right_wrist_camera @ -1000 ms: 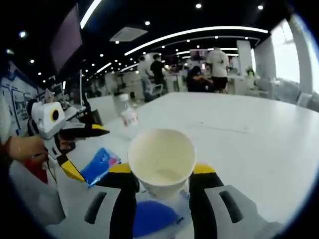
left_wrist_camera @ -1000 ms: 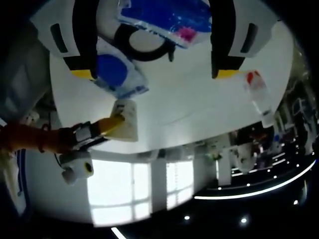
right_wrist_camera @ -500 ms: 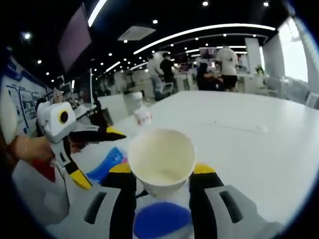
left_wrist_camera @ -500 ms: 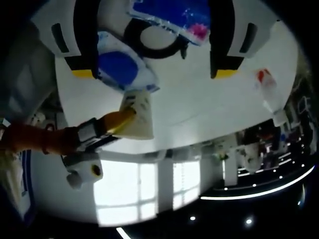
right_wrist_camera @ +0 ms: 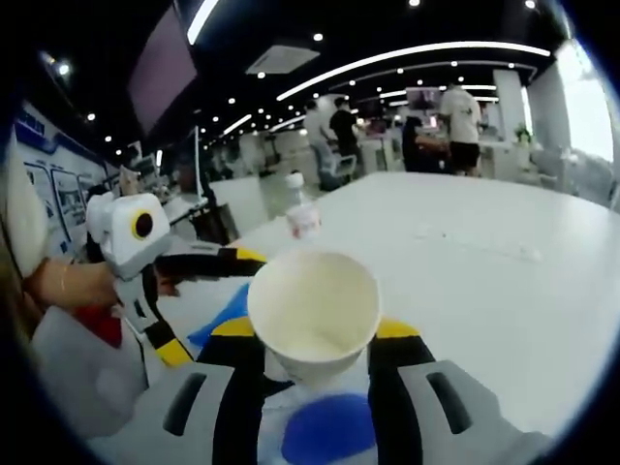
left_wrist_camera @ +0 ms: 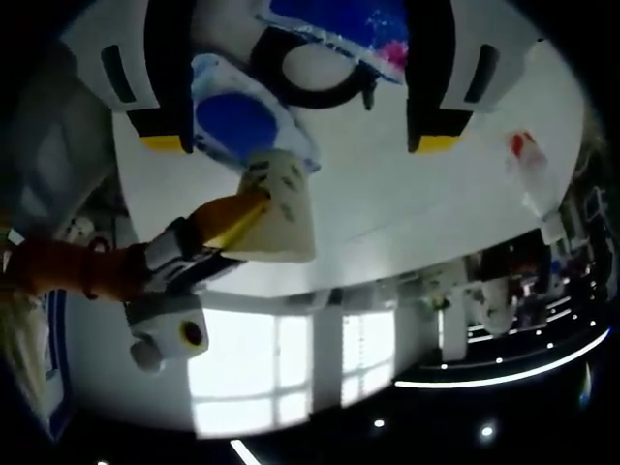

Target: Arrange the tabletop items into an orderly group along one side of the table until the central work area is clear of visible clutter.

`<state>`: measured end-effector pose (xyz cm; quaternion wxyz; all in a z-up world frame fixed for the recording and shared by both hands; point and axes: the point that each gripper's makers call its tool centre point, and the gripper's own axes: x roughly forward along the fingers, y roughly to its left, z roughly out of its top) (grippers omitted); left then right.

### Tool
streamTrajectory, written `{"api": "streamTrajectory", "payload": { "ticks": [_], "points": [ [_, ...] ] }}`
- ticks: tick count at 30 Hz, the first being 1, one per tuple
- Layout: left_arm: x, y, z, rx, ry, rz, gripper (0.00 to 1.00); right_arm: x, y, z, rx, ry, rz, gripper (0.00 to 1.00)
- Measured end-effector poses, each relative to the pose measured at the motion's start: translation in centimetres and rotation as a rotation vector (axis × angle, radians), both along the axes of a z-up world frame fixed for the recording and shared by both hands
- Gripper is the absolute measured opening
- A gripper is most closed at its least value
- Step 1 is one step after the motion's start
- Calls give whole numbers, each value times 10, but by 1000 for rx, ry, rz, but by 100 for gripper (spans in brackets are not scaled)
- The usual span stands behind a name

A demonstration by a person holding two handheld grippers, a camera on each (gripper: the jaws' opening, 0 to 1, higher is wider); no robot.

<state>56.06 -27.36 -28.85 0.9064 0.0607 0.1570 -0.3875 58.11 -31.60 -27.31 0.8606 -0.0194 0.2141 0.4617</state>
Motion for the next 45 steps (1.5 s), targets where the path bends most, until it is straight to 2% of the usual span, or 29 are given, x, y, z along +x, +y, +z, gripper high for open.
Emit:
{"api": "streamTrajectory", "payload": {
  "ticks": [4,13,32,45],
  "points": [
    [0,-1,0,0,0,-3,88,-5,4,-2,-13,3,27,41],
    [-3,-5,0,-4,2,-22,86,-17,15,3,27,40,89,41],
    [-7,-12,4,-18,-14,-56,77,-33,27,7,29,41,174,41],
    [-12,-17,5,-33,-11,-95,55,-38,30,10,36,32,201,41]
  ]
}}
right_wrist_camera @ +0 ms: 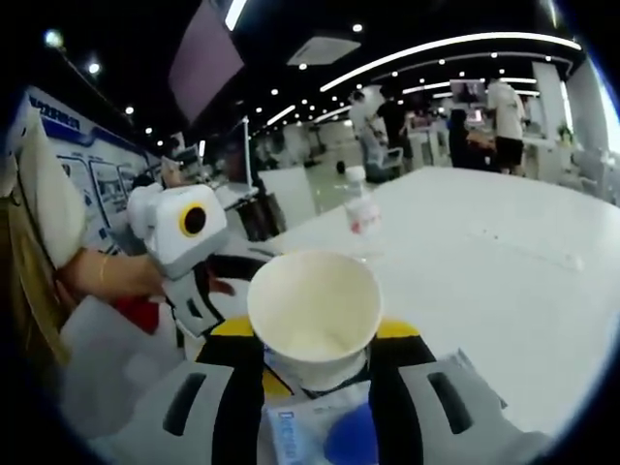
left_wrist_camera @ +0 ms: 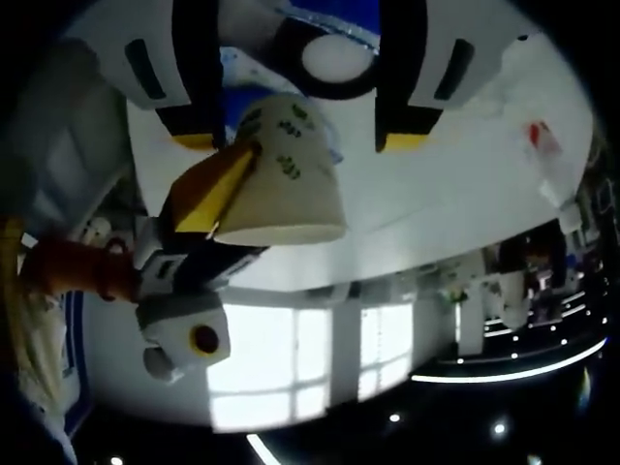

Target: Arrange the tabletop items into an orderly group along one side of the table until the central work area is clear of visible clutter.

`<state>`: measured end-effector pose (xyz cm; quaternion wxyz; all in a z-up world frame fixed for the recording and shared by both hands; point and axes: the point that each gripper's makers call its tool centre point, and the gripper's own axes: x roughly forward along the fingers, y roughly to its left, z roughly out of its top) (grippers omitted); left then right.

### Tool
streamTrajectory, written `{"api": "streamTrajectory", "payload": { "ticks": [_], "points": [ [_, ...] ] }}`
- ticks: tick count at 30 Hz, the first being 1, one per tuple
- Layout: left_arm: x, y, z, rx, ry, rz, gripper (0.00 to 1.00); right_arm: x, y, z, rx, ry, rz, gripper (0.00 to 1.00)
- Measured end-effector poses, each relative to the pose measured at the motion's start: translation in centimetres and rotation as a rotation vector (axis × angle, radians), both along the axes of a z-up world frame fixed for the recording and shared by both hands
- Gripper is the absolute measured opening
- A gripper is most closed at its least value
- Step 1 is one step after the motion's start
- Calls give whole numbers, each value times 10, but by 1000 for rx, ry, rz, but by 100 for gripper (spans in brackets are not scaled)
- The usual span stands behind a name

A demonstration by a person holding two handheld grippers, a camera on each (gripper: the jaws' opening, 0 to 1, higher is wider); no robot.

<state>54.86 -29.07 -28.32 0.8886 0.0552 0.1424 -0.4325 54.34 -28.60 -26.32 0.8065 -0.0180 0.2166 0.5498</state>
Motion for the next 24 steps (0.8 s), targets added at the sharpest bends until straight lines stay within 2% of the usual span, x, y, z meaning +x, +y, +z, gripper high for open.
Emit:
{"api": "streamTrajectory", "payload": {
  "ticks": [12,24],
  "points": [
    [-6,-7,2,-7,-3,-43,37,0,-1,0,-6,1,3,41],
    [-6,-8,1,-24,12,-43,36,1,-1,-1,-15,-8,9,42]
  ]
}}
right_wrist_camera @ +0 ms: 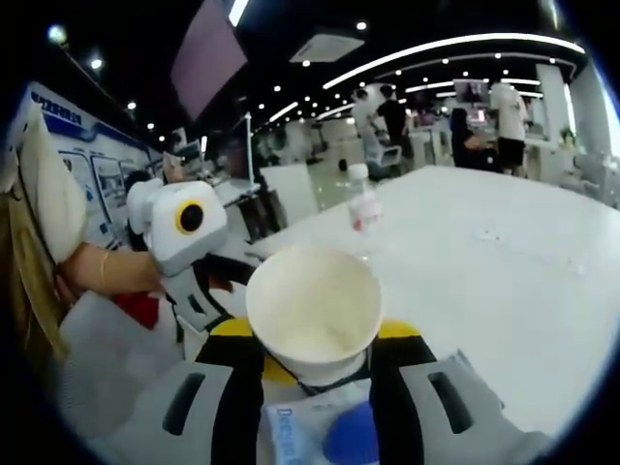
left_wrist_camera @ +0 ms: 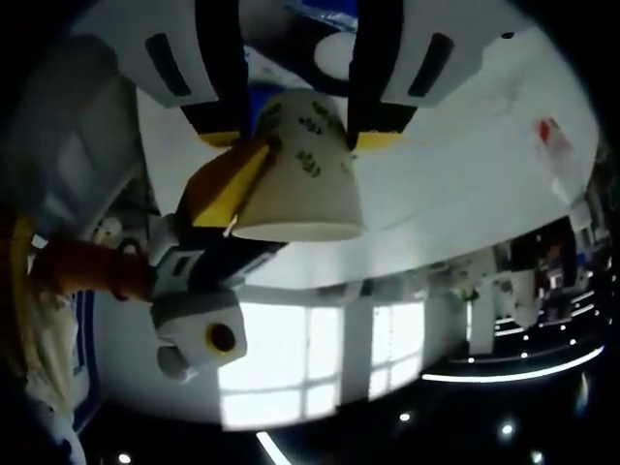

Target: Arrange the tabletop items into an orderly group along one side of the table until the central work area is clear of visible clutter.

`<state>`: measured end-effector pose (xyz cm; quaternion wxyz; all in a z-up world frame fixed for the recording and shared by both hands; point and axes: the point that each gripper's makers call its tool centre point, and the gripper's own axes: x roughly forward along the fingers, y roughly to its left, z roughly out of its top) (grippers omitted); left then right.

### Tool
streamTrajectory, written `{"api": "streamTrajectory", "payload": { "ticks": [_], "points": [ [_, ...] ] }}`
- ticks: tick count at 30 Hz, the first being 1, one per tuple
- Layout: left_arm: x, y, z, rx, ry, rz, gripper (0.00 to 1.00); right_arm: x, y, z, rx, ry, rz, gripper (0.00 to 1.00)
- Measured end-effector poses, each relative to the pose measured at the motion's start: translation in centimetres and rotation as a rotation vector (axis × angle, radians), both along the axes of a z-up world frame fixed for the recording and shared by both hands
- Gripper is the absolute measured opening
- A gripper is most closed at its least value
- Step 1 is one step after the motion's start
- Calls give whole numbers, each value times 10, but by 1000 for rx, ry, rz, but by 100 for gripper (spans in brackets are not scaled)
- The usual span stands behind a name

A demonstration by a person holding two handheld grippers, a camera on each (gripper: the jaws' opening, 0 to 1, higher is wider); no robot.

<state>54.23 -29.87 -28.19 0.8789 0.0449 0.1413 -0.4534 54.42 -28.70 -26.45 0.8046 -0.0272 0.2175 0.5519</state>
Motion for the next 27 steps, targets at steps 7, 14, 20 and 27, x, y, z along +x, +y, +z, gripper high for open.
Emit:
{"api": "streamTrajectory", "payload": {
  "ticks": [7,14,20,27],
  "points": [
    [1,1,3,-24,-4,8,36,2,0,2,9,-1,-9,43],
    [3,2,6,-42,-10,16,36,6,-2,2,13,-4,-34,48],
    [3,2,6,-44,-9,16,36,11,-6,0,9,-2,-57,58],
    [5,6,5,-47,-7,33,36,18,-12,5,47,16,-92,65]
  ]
}}
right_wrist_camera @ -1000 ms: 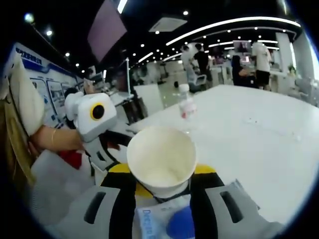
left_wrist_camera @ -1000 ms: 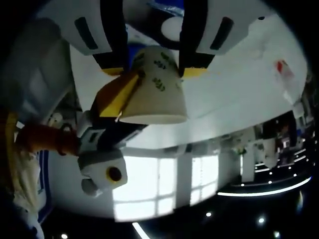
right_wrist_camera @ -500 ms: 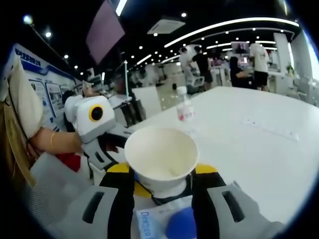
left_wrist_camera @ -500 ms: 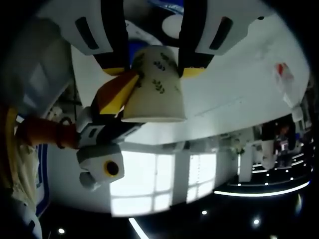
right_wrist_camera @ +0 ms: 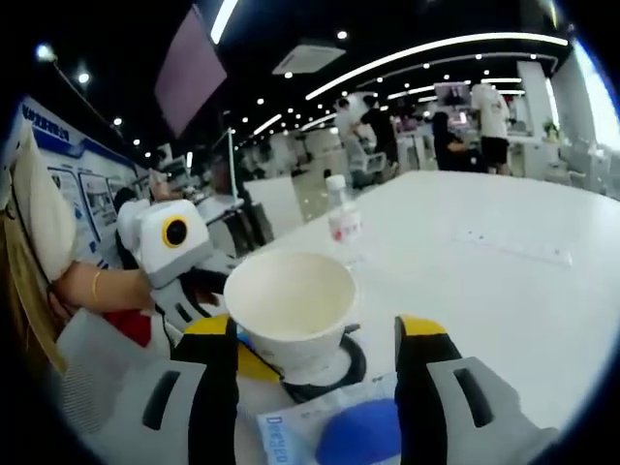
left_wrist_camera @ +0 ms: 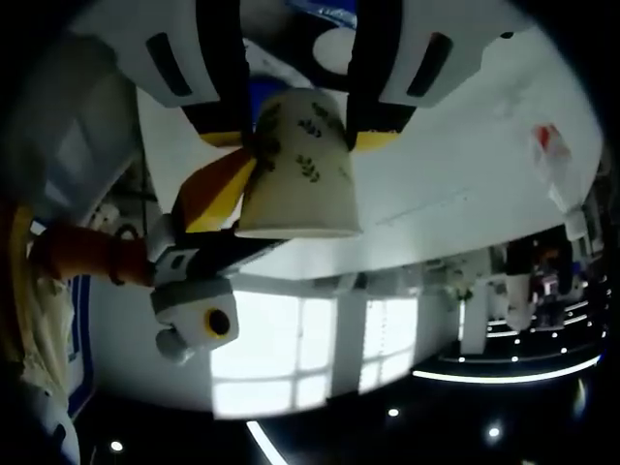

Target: Arrange the tabletop items into an orderly group along one side of the table until the central work area is clear of visible clutter.

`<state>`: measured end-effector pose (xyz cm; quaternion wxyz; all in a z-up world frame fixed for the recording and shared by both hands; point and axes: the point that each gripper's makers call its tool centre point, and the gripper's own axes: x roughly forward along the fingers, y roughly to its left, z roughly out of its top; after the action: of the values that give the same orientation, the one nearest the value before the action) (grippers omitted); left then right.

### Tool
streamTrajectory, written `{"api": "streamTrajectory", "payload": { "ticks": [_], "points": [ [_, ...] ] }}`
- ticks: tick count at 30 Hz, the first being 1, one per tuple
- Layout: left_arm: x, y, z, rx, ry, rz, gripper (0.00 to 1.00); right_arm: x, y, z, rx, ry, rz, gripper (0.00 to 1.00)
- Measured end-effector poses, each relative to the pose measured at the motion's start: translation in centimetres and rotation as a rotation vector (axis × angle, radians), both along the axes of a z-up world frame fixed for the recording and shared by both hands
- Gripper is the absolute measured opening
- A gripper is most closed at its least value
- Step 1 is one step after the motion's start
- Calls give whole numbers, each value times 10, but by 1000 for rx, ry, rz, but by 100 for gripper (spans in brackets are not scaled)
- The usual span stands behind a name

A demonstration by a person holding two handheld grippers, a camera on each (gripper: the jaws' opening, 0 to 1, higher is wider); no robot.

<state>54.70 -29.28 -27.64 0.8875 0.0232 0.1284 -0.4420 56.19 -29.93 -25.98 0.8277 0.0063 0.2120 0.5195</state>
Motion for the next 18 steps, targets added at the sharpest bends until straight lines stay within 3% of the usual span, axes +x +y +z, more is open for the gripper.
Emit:
{"api": "streamTrajectory", "payload": {
  "ticks": [18],
  "points": [
    [8,8,0,-18,-2,49,36,10,-18,2,12,4,-55,79]
  ]
}}
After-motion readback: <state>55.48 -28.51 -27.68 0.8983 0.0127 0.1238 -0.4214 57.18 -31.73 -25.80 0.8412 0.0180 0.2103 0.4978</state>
